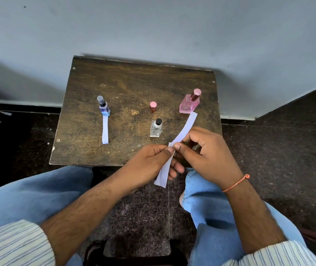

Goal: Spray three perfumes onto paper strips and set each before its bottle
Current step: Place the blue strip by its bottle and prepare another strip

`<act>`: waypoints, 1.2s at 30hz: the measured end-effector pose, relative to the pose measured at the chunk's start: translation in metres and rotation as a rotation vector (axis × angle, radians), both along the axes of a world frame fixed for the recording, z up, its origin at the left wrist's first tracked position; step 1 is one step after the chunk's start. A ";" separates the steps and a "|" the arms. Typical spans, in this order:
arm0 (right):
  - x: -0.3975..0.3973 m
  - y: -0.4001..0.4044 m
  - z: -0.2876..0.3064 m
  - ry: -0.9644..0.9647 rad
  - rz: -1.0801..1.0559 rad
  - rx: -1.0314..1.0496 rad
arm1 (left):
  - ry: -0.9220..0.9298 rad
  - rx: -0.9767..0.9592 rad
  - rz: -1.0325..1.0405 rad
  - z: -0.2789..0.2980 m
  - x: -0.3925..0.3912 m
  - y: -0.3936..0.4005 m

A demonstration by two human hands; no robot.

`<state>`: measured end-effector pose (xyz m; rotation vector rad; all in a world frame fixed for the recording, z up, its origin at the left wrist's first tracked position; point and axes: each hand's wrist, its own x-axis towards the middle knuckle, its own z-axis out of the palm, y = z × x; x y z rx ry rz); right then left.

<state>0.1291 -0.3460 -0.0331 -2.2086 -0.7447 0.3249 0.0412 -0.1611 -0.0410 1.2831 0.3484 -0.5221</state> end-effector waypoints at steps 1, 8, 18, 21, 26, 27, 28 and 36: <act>0.000 0.000 0.000 0.004 -0.005 0.004 | 0.010 -0.012 0.008 0.001 0.000 0.000; -0.003 0.004 -0.003 0.068 -0.058 0.017 | 0.045 -0.069 0.045 0.008 0.001 -0.001; -0.006 0.008 0.000 0.160 -0.137 0.024 | 0.040 -0.115 0.056 0.009 0.001 0.001; -0.007 0.010 0.002 0.231 -0.161 0.038 | 0.038 -0.118 0.062 0.010 0.001 0.001; -0.007 0.010 0.003 0.268 -0.193 0.046 | 0.036 -0.107 0.065 0.010 0.003 0.000; -0.007 0.011 0.002 0.267 -0.189 0.038 | 0.037 -0.106 0.067 0.010 0.003 0.000; -0.007 0.011 0.002 0.276 -0.190 0.038 | 0.039 -0.104 0.069 0.010 0.003 0.000; 0.013 -0.011 0.015 0.421 -0.398 0.265 | 0.061 -0.008 0.008 -0.001 -0.008 -0.002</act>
